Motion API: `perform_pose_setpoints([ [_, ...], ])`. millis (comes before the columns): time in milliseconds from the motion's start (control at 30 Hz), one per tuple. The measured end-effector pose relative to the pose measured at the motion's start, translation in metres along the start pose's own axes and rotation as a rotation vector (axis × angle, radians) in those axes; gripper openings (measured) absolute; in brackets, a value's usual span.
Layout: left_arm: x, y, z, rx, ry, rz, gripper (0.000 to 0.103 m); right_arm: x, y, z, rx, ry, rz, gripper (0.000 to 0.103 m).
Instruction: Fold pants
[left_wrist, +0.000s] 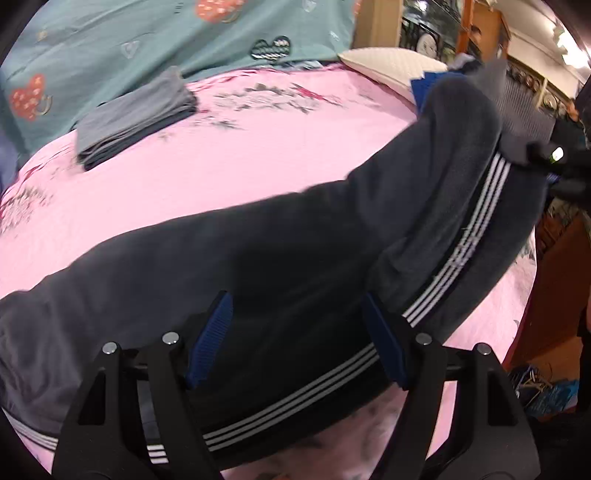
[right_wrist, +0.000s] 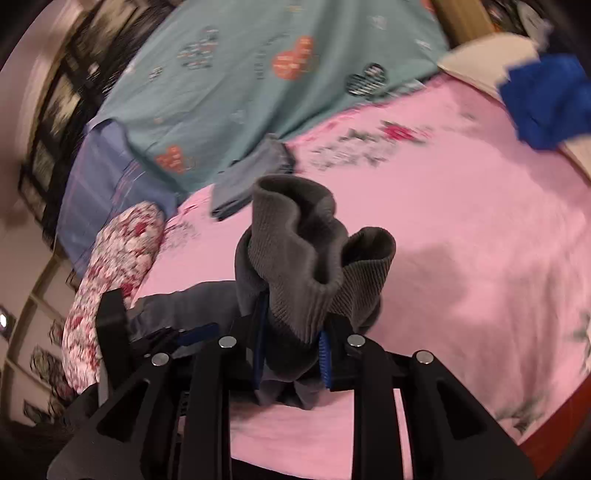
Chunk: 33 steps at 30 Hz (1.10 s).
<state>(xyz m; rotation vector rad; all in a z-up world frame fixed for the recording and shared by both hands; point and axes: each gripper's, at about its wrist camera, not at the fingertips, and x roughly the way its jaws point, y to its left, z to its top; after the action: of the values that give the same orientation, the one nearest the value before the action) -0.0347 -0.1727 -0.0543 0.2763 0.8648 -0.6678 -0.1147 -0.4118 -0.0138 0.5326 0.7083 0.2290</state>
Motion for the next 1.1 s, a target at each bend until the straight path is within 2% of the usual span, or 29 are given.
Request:
perform_pose_setpoints([
  [167,-0.025,0.038,-0.013,-0.070,-0.024,0.050,0.075,0.029,0.075,0.014,-0.145,0.057,0.042,0.024],
  [367,-0.063,0.099,-0.042,-0.192,-0.034,0.150,0.075,0.098,0.161,0.011,-0.303,0.168,0.091,0.024],
  [467,-0.079,0.131,-0.059,-0.256,-0.025,0.211,0.075,0.146,0.191,-0.009,-0.375,0.269,0.104,0.024],
  [533,-0.083,0.146,-0.069,-0.287,-0.014,0.240,0.075,0.187,0.199,-0.032,-0.418,0.393,0.086,0.026],
  [600,-0.086,0.154,-0.076,-0.312,-0.009,0.255,0.075,0.213,0.197,-0.053,-0.438,0.491,0.075,0.030],
  [700,-0.090,0.159,-0.077,-0.317,-0.024,0.252,0.075,0.192,0.200,-0.052,-0.466,0.441,0.119,0.033],
  [767,-0.092,0.159,-0.072,-0.308,-0.037,0.246,0.075,0.162,0.204,-0.043,-0.498,0.367,0.124,0.034],
  [833,-0.097,0.157,-0.065,-0.297,-0.064,0.239,0.075,0.128,0.210,-0.037,-0.588,0.265,0.064,0.040],
  [900,-0.104,0.158,-0.062,-0.286,-0.101,0.231,0.075,0.110,0.208,-0.033,-0.642,0.209,0.004,0.042],
  [967,-0.109,0.152,-0.056,-0.276,-0.130,0.227,0.077,0.108,0.205,-0.034,-0.691,0.204,-0.063,0.042],
  [1100,-0.097,0.146,-0.044,-0.261,-0.133,0.227,0.078,0.134,0.204,-0.054,-0.820,0.284,-0.129,0.042],
])
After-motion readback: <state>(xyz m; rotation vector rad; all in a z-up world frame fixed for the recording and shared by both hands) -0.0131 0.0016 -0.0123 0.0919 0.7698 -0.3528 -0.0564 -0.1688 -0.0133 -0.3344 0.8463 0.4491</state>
